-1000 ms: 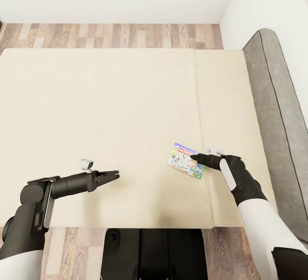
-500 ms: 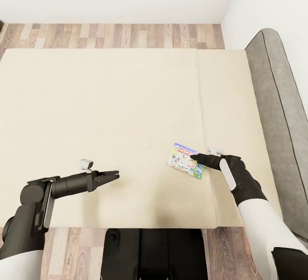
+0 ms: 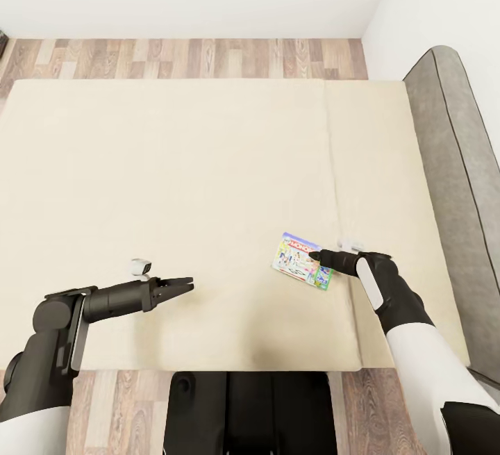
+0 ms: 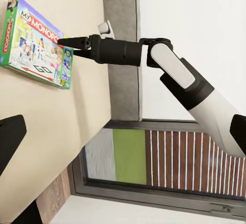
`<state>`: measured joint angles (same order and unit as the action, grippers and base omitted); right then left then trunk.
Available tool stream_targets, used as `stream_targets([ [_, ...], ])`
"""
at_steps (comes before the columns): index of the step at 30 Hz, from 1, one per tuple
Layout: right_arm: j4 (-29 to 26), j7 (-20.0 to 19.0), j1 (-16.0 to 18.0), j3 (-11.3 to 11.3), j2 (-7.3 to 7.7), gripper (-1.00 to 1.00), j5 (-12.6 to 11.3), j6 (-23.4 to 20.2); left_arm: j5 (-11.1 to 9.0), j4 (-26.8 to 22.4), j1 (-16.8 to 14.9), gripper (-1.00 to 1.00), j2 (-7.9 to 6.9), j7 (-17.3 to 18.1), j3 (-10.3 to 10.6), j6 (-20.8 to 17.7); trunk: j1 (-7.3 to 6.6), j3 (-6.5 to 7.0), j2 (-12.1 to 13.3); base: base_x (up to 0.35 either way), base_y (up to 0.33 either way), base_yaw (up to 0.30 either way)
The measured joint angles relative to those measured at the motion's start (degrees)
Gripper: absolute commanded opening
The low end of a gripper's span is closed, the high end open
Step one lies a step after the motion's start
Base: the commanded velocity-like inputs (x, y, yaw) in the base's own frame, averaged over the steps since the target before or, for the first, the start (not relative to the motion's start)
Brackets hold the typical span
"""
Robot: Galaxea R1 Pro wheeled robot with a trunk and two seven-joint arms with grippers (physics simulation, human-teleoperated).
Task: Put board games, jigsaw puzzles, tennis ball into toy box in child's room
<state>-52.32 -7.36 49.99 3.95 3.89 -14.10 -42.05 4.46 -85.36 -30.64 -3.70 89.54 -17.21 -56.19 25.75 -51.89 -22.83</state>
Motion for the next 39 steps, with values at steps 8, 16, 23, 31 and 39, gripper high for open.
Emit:
stream_targets([
  [8,-0.01,0.01,0.0,0.04,0.05,1.0,-0.01,-0.02,0.05,-0.02,0.0,1.0,0.0,0.0,-0.05,0.0,0.0,0.0,0.0,0.0,0.063,0.0],
  [16,-0.01,0.0,0.0,0.03,0.0,1.0,-0.12,-0.02,0.06,0.01,0.0,1.0,0.0,0.0,-0.06,0.0,0.0,0.0,0.0,0.0,0.089,0.0],
  [23,0.01,0.0,0.0,0.03,0.0,1.0,-0.09,0.01,0.06,-0.02,0.0,1.0,0.0,-0.01,-0.07,0.0,0.0,0.0,0.0,0.0,0.19,0.0],
  [31,-0.04,0.0,0.0,0.03,0.0,1.0,-0.07,0.01,0.07,-0.04,0.0,1.0,0.0,-0.01,-0.07,0.0,0.0,0.0,0.0,0.0,0.257,0.0],
  [39,-0.07,0.0,0.0,0.03,0.0,1.0,-0.06,0.01,0.07,-0.04,0.0,1.0,0.0,-0.01,-0.07,0.0,0.0,0.0,0.0,0.0,0.262,0.0],
])
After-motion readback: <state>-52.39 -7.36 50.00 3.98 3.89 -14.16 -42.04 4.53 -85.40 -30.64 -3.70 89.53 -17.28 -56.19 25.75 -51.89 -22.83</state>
